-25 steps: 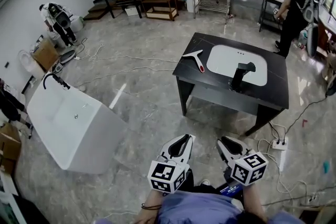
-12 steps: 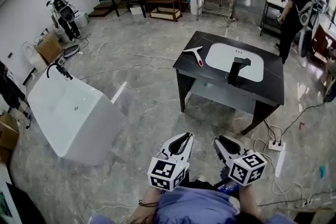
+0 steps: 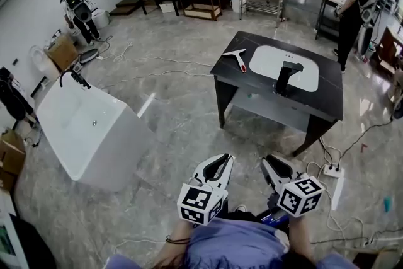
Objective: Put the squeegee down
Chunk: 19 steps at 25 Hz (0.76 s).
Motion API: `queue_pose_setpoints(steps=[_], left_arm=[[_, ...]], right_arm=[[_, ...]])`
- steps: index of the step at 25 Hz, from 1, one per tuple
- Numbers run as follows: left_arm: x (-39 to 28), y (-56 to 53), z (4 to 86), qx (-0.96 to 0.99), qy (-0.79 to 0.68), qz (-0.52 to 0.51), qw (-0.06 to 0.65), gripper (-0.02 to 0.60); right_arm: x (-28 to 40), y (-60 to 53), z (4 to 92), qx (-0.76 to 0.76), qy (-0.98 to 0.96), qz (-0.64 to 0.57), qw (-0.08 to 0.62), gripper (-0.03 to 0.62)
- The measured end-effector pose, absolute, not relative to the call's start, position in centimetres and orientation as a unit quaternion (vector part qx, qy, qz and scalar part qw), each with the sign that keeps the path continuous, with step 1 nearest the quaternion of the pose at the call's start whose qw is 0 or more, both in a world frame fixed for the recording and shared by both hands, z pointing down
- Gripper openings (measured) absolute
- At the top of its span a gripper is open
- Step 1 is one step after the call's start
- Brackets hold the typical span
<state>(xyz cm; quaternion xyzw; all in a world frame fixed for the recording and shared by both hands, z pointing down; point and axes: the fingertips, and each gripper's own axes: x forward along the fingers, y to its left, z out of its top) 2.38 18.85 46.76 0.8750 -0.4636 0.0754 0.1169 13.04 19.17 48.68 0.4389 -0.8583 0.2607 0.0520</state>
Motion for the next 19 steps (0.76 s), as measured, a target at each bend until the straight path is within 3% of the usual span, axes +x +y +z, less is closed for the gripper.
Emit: queue_pose_setpoints(steps=[19], left_arm=[[4.3, 17.7, 47.9, 0.873, -0.464, 0.086, 0.121, 0.04]], right_arm=[[20.3, 17.4, 49.3, 0.499, -0.827, 0.258, 0.032, 0.081]])
